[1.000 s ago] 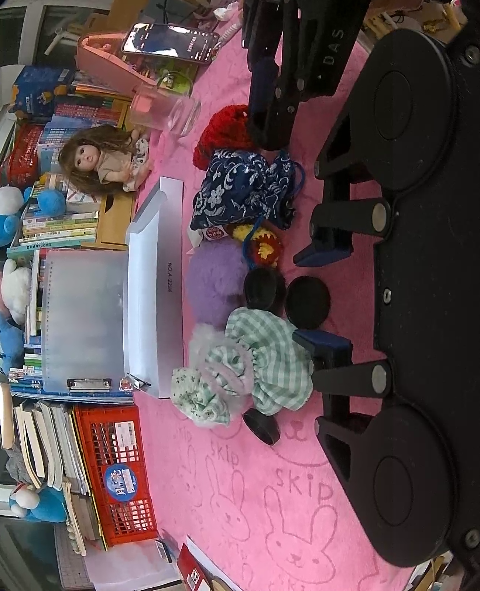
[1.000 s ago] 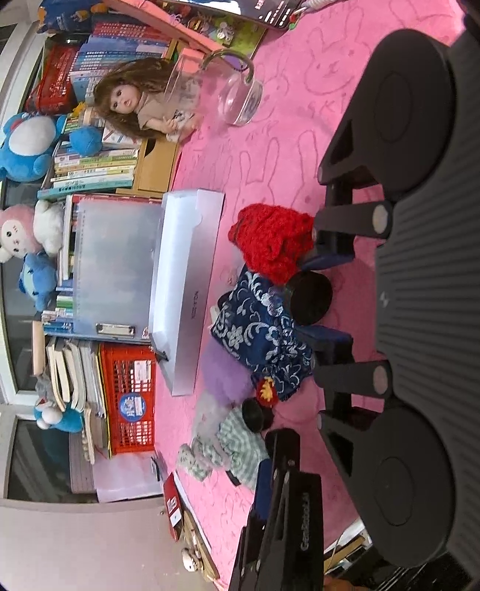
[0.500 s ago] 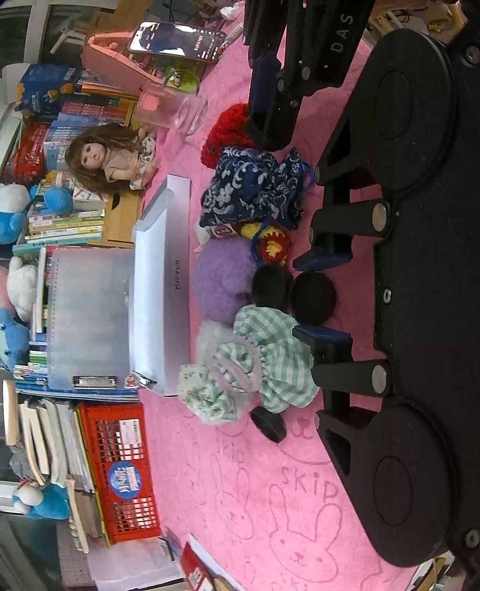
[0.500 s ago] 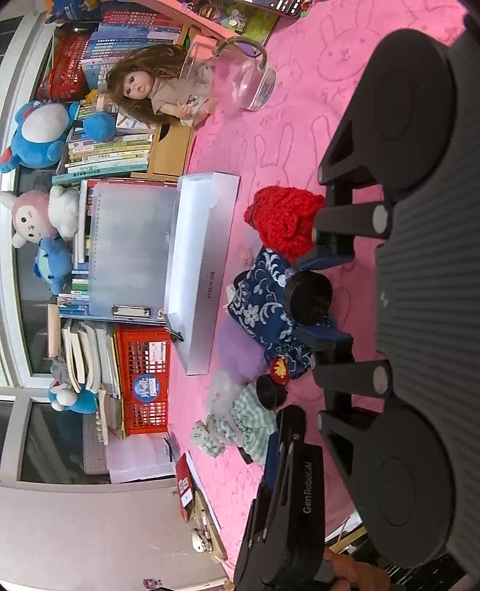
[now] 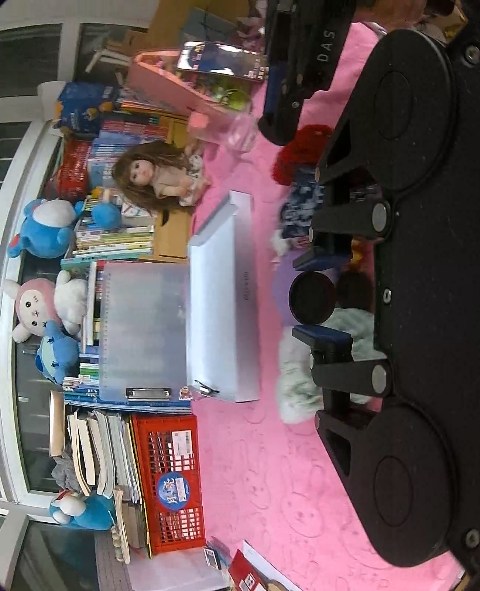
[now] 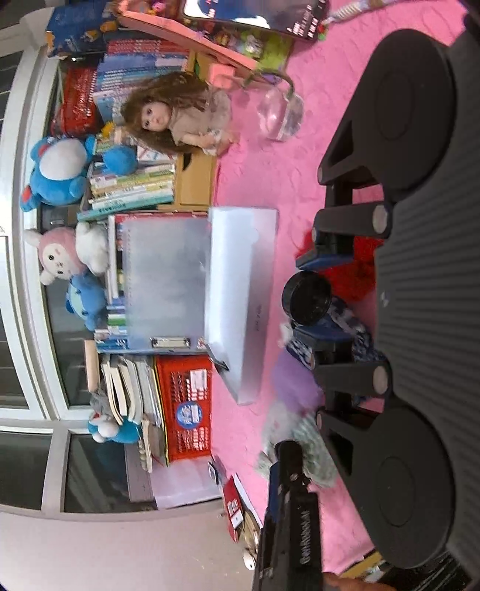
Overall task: Organize objects
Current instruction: 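Carry the black lid into the white box and open the right tool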
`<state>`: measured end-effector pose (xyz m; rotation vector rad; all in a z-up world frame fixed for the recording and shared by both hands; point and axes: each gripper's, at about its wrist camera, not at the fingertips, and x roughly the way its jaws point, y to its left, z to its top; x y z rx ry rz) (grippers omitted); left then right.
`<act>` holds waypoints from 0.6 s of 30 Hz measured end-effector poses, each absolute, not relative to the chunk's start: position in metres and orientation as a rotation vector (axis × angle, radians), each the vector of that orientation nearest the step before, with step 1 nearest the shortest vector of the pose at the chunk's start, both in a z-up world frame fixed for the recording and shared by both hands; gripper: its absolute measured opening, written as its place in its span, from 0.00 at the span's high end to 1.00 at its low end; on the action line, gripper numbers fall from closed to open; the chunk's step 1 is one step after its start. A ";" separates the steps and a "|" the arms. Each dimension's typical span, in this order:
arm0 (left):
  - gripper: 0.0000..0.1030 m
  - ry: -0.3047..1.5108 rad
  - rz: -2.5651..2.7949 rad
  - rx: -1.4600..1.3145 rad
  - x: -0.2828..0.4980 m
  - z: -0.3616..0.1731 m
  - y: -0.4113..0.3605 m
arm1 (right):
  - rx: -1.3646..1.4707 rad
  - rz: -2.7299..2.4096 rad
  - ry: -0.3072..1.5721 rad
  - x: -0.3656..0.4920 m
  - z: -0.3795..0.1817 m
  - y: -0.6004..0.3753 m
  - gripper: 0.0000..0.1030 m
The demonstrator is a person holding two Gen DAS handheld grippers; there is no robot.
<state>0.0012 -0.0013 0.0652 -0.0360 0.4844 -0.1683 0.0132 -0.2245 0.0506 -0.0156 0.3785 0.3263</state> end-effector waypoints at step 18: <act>0.71 0.533 -0.136 -0.074 0.109 0.096 0.022 | 0.052 0.293 0.500 0.107 0.091 -0.233 0.64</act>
